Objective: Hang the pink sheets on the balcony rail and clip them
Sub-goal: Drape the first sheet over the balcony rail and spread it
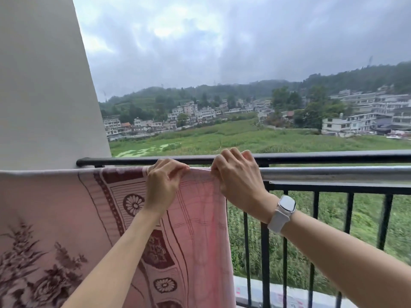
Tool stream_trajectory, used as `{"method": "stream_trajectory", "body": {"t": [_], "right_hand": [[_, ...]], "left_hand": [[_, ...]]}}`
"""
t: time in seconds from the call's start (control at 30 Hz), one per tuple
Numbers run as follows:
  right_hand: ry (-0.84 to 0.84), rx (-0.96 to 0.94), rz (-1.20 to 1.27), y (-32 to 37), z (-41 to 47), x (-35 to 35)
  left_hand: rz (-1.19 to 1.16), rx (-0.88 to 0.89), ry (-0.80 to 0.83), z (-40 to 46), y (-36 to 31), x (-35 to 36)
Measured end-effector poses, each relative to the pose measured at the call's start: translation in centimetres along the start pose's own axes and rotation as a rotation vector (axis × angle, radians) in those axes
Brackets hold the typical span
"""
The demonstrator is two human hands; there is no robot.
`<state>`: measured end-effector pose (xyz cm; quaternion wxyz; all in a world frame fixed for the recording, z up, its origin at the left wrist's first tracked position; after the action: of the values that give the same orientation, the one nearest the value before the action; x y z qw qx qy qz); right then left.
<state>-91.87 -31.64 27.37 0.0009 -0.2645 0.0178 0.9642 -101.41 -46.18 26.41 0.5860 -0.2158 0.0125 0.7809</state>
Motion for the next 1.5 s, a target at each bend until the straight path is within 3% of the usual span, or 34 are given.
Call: {"method": "stream_trajectory", "body": {"t": [0.23,0.53,1.07,1.13,1.27,1.4,1.5], "right_hand": [[-0.056,0.077,-0.094,-3.4,1.7,-4.6],[-0.025,0.175,-0.185,-12.1,-1.5,-13.2],[-0.061,0.434,-0.313,-31.7,-8.9,-31.6],[-0.020,0.442,-0.276,-33.0,-9.5,-31.9],[0.310,0.507,-0.259,-34.4,-13.1,-30.6],[0.177,0.486,-0.213,-32.1,-14.7,-29.8],[0.200,0.387,-0.202,-29.1,-14.6,-27.8]], "left_hand": [[-0.147,-0.050,-0.082,3.5,-5.7,2.5],[-0.292,0.000,0.019,5.4,-15.7,9.3],[-0.429,0.055,0.103,7.9,-40.7,24.9],[-0.383,0.059,0.139,7.5,-41.1,25.9],[-0.070,0.208,0.478,3.6,-39.9,26.2],[-0.001,0.272,0.382,2.0,-38.3,24.5],[0.067,0.227,0.426,1.7,-35.5,23.2]]}}
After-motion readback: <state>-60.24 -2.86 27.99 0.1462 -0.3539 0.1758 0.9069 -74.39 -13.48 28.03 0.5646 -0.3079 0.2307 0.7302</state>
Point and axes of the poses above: each hand's wrist, its own z-axis towards the middle knuckle, its own x-axis out of the palm, y = z × x, the point moved 1 cm from there along z, towards the middle knuckle, and after that the axes turned 6 degrees about x, right-handed, at the moved point
